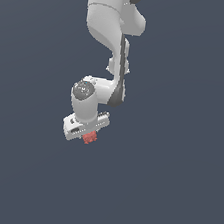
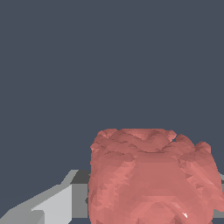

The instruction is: Pick up the object and move it to a goal position.

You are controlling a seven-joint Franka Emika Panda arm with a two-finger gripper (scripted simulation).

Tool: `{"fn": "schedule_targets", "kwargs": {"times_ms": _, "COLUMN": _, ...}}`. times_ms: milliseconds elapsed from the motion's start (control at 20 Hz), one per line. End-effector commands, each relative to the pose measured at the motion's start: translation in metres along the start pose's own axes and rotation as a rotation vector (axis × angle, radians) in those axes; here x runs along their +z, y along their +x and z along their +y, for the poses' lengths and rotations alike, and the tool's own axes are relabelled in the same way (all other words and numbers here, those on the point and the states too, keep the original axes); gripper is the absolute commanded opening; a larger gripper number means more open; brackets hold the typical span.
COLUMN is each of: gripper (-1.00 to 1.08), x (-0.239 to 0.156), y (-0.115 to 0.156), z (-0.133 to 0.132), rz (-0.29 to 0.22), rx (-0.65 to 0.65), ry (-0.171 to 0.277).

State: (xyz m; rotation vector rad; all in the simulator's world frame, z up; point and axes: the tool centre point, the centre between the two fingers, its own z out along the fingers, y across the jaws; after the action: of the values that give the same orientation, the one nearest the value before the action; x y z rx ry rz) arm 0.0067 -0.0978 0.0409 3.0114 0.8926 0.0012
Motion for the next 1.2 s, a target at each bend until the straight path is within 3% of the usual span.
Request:
{"fn": "schedule_targets", "kwargs": {"times_ms": 0, "gripper": -1.0, "x": 0.0, "y": 0.0, "z": 0.0, "rz": 0.0, "rx": 0.0, "ry": 0.0}}
{"fn": "schedule_targets", "kwargs": {"times_ms": 300, "gripper": -1.0, "x": -0.018, "y": 0.002, "z": 0.001, "rz": 0.0, "rx": 0.0, "ry": 0.0}}
{"fn": "schedule_targets", "kwargs": {"times_ms": 1150, "gripper": -1.0, "x": -0.123, "y": 0.018, "z": 0.01, "rz": 0.0, "rx": -0.001, "ry": 0.001}}
